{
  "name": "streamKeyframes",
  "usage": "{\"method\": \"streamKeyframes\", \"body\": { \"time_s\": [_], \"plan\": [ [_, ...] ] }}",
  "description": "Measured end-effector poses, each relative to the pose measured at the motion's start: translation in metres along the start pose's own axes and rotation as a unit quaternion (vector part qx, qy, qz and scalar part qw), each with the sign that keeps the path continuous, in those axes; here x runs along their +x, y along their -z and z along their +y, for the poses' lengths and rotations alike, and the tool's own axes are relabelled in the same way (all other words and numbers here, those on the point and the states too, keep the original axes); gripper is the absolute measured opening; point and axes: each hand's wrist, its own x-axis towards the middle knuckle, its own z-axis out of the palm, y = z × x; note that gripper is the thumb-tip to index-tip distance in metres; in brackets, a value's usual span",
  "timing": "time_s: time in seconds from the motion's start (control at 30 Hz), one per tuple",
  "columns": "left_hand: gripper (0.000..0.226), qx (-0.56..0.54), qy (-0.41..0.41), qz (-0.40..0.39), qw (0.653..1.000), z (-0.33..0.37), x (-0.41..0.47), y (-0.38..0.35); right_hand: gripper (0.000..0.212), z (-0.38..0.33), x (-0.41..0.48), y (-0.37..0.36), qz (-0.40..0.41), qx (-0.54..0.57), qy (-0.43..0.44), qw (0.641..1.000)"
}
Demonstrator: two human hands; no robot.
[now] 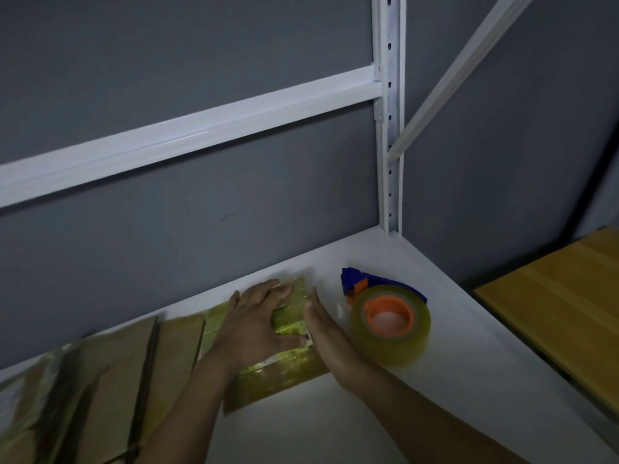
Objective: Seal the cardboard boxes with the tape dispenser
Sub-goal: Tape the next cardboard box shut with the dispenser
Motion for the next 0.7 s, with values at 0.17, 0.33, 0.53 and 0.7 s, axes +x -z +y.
{"method": "streamKeyframes", "body": {
  "time_s": [0.17, 0.33, 0.53, 0.7],
  "plan": [
    [0.107, -0.007, -0.009, -0.03, 0.999, -0.003, 0.001, 0.003, 0.044, -0.023, -0.01, 0.014, 0.013, 0.016, -0.024, 0.999],
    [0.104, 0.058, -0.025, -0.055, 0.996, -0.003, -0.001, 0.003, 0.056, -0.017, 0.005, 0.004, 0.019, -0.091, -0.053, 0.994],
    [0.1, 0.076, -0.007, -0.077, 0.994, -0.031, -0.016, 0.012, 0.049, -0.008, 0.018, 0.01, 0.046, -0.209, -0.011, 0.977],
    [0.119, -0.086, 0.108, -0.003, 0.99, -0.057, -0.05, 0.007, 0.026, -0.008, 0.031, 0.003, 0.163, -0.333, 0.187, 0.91]
  ]
}}
